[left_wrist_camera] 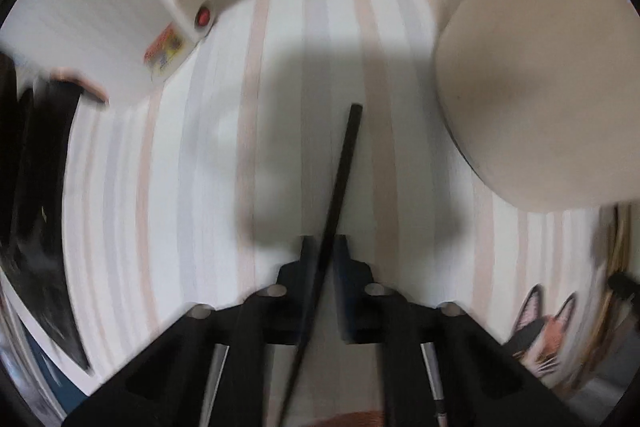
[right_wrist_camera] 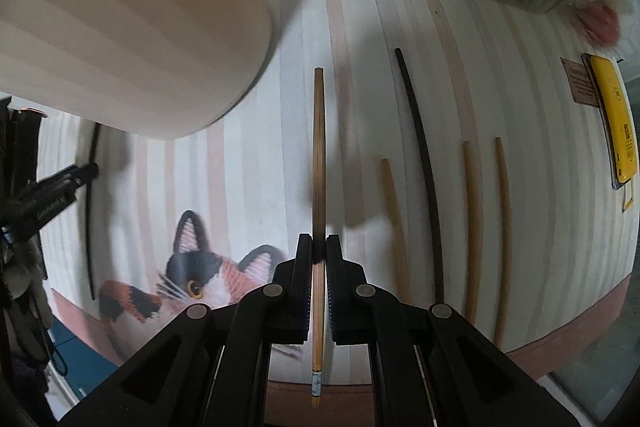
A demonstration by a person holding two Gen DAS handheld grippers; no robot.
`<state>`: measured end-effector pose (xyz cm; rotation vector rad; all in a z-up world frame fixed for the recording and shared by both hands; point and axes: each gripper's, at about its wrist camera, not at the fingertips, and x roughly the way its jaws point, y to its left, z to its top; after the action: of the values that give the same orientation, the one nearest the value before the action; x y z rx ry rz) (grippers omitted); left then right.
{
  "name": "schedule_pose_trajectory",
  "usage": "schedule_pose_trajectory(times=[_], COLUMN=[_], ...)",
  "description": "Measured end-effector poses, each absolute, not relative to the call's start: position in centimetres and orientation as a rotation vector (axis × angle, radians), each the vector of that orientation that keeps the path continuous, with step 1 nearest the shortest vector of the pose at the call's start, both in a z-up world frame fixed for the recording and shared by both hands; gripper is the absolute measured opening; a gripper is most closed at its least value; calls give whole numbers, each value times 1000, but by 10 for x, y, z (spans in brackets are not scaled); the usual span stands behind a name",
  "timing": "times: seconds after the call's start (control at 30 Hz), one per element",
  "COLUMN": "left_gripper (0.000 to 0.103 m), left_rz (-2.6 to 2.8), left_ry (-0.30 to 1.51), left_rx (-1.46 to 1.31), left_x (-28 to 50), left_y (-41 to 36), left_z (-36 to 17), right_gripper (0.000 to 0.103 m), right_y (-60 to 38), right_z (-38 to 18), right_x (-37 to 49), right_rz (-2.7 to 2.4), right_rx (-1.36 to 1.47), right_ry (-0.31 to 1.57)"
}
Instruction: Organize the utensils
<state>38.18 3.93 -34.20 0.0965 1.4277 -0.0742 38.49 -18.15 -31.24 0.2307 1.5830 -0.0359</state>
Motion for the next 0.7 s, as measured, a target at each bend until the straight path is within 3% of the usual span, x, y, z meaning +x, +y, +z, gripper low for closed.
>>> schedule_pose_trajectory(times=[0.27, 0.43, 0.7], left_gripper=[4, 9, 8], left_rz=[55, 29, 29], left_ry=[1517, 1522, 1467], left_rx=[-272, -171, 0], left_x=[300, 300, 311], left_y=[69, 58, 34], left_z=[-344, -342, -339], right_gripper=[7, 7, 10], right_y=[-171, -167, -160], right_z=[-313, -324, -346], right_x=[379, 382, 398], right_rz=[-31, -1, 23], right_rx=[197, 212, 198], right_ry=[1581, 1593, 1667])
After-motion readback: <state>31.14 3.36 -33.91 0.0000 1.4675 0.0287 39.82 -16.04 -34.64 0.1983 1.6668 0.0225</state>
